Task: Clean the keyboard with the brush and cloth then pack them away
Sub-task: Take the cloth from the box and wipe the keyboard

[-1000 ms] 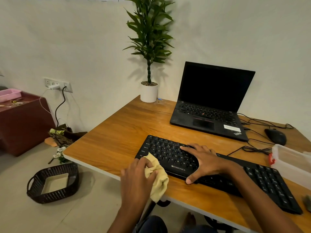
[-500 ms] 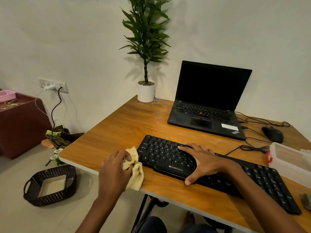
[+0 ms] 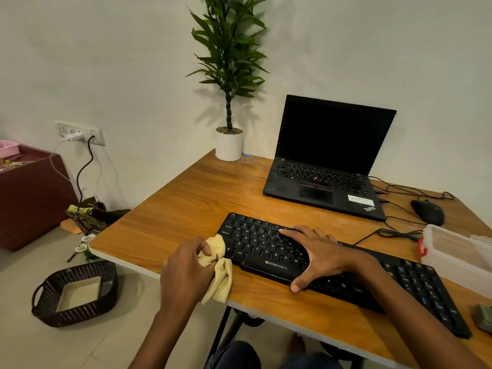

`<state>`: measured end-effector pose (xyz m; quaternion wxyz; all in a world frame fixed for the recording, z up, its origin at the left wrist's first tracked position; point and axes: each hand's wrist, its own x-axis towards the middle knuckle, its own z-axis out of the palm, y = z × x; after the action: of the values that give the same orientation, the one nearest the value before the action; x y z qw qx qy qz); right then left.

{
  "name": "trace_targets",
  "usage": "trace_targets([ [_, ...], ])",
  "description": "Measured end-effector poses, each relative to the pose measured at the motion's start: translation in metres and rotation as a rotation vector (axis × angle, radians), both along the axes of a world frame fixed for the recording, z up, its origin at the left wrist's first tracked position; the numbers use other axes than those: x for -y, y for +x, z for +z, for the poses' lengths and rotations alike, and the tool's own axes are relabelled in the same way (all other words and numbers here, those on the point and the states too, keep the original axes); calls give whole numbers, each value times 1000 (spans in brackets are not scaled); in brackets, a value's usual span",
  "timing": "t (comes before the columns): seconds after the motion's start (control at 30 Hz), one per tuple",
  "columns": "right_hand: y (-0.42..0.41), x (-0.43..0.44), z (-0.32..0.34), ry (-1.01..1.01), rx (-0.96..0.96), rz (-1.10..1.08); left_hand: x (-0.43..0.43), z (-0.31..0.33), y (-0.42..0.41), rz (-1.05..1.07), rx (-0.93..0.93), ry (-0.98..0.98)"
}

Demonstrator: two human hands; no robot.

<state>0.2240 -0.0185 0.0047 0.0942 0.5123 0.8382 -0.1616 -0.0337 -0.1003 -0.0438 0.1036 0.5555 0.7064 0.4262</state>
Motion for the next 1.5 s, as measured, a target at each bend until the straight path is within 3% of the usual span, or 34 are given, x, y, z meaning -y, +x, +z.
trace_targets([
  [0.13,-3,-1,0,1,8,-1,-1,0,-2,70,26,15],
  [0.27,-3,0,0,-6,13,0,-2,3,-12,125,-16,-98],
  [0.43,-5,-1,3,-11,34,-6,-16,6,-38,73,-181,-221],
  [0.53,-4,-2,4,-12,35,-10,-22,9,-49,91,-288,-108],
  [0.6,-5,-1,3,-12,33,-6,-18,13,-50,41,-186,69],
  [0.67,-5,-1,3,-10,37,1,-11,17,-45,-89,-95,72],
  [0.73,-5,-3,3,-7,39,3,-5,14,-33,-179,-232,-87],
  [0.8,-4,-3,3,-3,38,1,-7,5,-24,-157,-380,-75],
  [0.93,-3,-1,1,-1,42,2,-29,3,-21,-11,-133,10],
  [1.03,-3,-1,1,-2,46,4,-61,8,-17,-54,-29,3],
  [1.23,-4,-2,1,-3,41,15,-108,23,-8,-138,46,-137],
  [1.5,2,-4,0,-7,41,47,-63,22,-41,-208,108,-257],
])
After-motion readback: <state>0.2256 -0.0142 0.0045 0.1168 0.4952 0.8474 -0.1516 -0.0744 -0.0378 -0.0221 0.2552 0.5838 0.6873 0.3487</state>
